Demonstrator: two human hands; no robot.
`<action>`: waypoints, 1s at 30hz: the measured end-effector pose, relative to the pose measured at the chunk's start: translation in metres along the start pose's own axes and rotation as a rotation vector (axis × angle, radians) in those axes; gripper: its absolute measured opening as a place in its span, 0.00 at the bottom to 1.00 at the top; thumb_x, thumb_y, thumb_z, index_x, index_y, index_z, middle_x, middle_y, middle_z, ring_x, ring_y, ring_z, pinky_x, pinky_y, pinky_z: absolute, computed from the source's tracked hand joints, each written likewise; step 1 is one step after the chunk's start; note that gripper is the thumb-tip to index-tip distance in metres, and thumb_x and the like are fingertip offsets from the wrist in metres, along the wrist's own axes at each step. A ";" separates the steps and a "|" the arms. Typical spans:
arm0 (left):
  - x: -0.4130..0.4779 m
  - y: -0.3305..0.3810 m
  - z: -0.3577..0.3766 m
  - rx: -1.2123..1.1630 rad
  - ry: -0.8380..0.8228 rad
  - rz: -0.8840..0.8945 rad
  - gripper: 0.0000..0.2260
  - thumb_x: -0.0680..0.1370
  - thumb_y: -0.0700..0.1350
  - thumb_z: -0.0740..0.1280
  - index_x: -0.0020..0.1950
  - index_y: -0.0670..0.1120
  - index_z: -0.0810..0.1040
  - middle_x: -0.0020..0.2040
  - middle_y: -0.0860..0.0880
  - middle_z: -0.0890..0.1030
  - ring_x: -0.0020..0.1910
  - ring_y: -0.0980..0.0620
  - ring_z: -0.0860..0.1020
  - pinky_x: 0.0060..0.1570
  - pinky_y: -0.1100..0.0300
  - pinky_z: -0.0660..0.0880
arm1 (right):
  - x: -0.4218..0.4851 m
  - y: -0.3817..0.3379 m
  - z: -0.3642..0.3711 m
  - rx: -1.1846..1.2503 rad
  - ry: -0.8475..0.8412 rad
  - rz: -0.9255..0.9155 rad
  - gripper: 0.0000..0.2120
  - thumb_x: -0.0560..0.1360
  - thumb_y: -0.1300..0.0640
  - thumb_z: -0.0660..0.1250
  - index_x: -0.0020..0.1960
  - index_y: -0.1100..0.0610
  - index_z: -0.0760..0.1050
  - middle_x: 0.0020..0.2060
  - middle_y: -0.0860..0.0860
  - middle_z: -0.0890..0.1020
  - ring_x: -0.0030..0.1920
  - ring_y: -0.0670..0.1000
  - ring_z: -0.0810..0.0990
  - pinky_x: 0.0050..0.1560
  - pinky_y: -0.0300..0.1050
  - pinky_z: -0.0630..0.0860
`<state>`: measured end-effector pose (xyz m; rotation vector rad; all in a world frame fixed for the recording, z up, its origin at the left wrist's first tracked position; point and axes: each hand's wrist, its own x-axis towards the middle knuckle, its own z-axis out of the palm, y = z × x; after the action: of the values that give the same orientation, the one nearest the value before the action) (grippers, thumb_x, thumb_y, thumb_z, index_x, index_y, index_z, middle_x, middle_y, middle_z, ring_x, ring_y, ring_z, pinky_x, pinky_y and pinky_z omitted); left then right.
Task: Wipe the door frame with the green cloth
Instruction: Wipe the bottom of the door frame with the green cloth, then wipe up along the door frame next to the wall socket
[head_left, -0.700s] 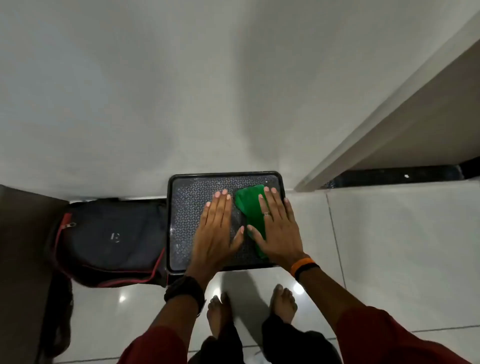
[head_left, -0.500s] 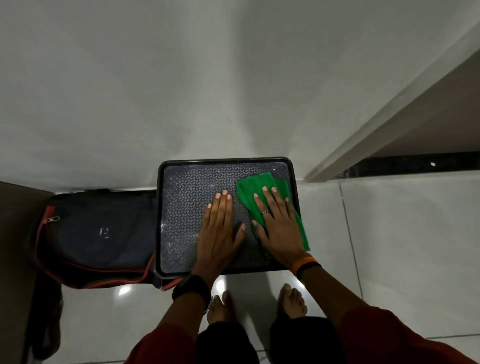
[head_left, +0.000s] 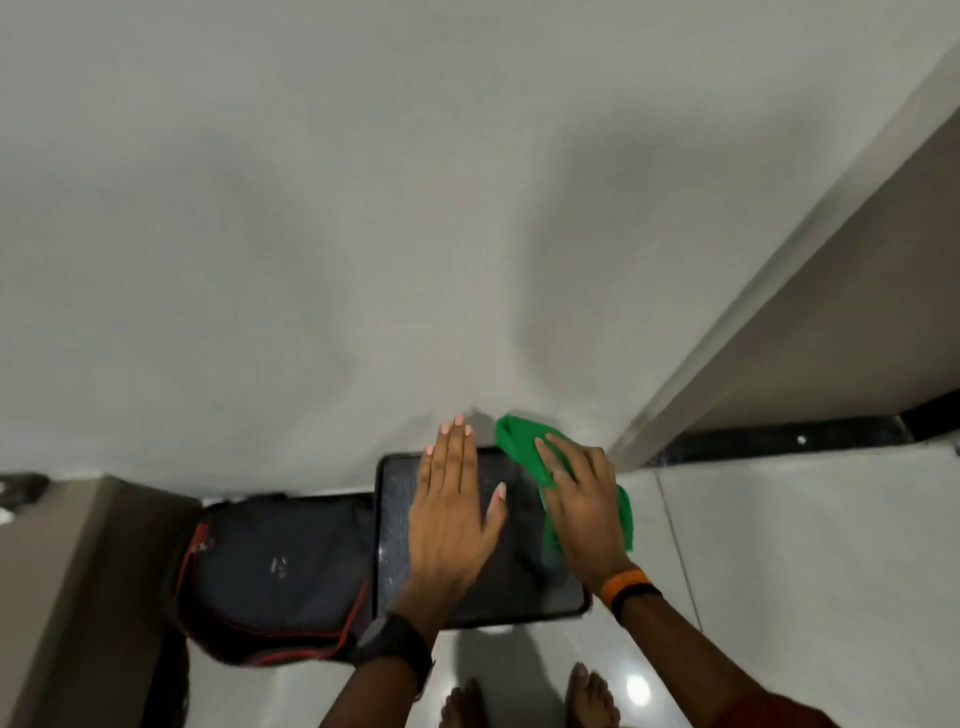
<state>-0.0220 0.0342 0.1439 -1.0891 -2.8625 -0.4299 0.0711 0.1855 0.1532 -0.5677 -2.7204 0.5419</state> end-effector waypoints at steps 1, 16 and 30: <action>0.010 0.007 -0.035 0.006 0.029 0.009 0.33 0.84 0.57 0.55 0.84 0.37 0.58 0.85 0.41 0.56 0.85 0.44 0.54 0.83 0.47 0.52 | 0.011 -0.016 -0.033 0.018 0.051 0.001 0.24 0.76 0.65 0.72 0.72 0.63 0.76 0.68 0.60 0.80 0.60 0.60 0.75 0.57 0.62 0.82; 0.171 0.160 -0.520 -0.039 0.750 0.263 0.35 0.86 0.61 0.45 0.85 0.37 0.54 0.86 0.41 0.52 0.86 0.44 0.49 0.84 0.52 0.43 | 0.181 -0.197 -0.501 0.081 0.983 -0.415 0.21 0.78 0.66 0.67 0.70 0.64 0.76 0.67 0.60 0.81 0.58 0.58 0.73 0.57 0.55 0.79; 0.277 0.316 -0.709 0.011 1.101 0.581 0.34 0.86 0.56 0.54 0.84 0.35 0.54 0.85 0.38 0.54 0.85 0.41 0.51 0.84 0.47 0.48 | 0.260 -0.185 -0.754 -0.107 1.560 -0.434 0.30 0.79 0.55 0.67 0.78 0.63 0.65 0.75 0.58 0.70 0.72 0.59 0.69 0.69 0.58 0.68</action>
<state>-0.0593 0.2443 0.9398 -1.1094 -1.5329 -0.6734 0.0632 0.3662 0.9520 -0.1970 -1.2752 -0.1791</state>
